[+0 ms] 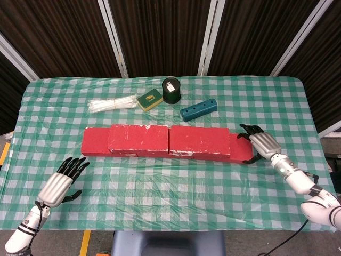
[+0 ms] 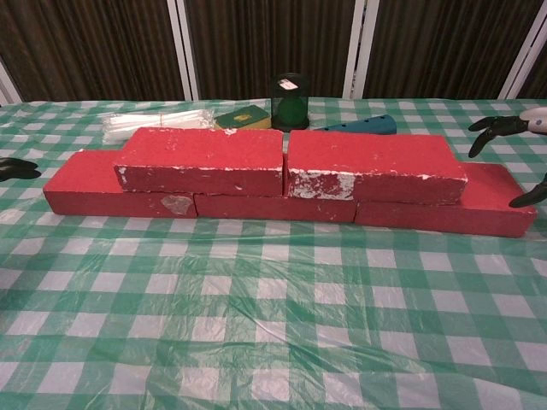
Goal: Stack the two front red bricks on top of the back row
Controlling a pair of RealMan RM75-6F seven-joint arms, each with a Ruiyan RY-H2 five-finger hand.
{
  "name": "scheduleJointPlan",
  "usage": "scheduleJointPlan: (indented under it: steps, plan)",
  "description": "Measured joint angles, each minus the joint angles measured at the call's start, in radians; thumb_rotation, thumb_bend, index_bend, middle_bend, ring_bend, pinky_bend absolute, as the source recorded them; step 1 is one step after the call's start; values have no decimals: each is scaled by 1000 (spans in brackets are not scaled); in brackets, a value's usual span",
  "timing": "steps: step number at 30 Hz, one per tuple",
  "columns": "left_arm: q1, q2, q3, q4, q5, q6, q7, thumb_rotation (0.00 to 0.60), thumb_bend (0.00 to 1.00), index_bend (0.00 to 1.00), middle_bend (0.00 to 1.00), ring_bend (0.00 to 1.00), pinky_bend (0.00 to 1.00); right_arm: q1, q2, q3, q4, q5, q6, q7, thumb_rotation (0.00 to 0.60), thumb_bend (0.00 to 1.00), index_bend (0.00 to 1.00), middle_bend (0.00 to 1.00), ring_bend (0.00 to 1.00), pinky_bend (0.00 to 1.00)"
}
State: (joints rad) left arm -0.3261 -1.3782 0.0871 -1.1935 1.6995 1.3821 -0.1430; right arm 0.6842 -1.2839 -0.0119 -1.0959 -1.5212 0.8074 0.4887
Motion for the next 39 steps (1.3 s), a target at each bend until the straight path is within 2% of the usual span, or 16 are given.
scheduleJointPlan:
  steps: [8, 20, 22, 24, 26, 32, 35, 39]
  plan:
    - [0, 1, 3, 3, 5, 2, -6, 600, 274, 0, 0, 0, 0, 19, -7, 10, -39, 6, -21, 3, 600, 103, 254, 0, 0, 0]
    - [3, 9, 3, -3, 11, 15, -12, 600, 273, 0, 0, 0, 0, 25, -4, 11, -73, 24, -45, -29, 600, 102, 264, 0, 0, 0]
    - [4, 10, 4, -4, 12, 18, -10, 600, 273, 0, 0, 0, 0, 18, 6, 10, -84, 27, -36, -30, 600, 103, 224, 0, 0, 0]
    - [7, 11, 3, -7, 13, 25, -7, 600, 272, 0, 0, 0, 0, 4, 17, 11, -96, 29, -12, -32, 600, 103, 108, 0, 0, 0]
    - [10, 14, 1, -11, 12, 35, -3, 600, 274, 0, 0, 0, 0, -15, 27, 12, -110, 28, 28, -39, 600, 102, 19, 0, 0, 0]
    - [23, 22, -11, -23, 2, 60, 13, 600, 301, 0, 0, 0, 0, -113, 56, 6, -175, 11, 233, -107, 600, 103, 0, 0, 0, 0]
    - [40, 37, -25, -40, -15, 95, 41, 600, 317, 0, 0, 0, 0, -210, 62, -19, -222, -13, 396, -205, 600, 102, 0, 0, 0, 0]
    - [48, 75, -22, -114, -23, 86, 55, 600, 323, 0, 0, 0, 0, -387, 87, -70, -331, -45, 640, -418, 600, 102, 0, 0, 0, 0]
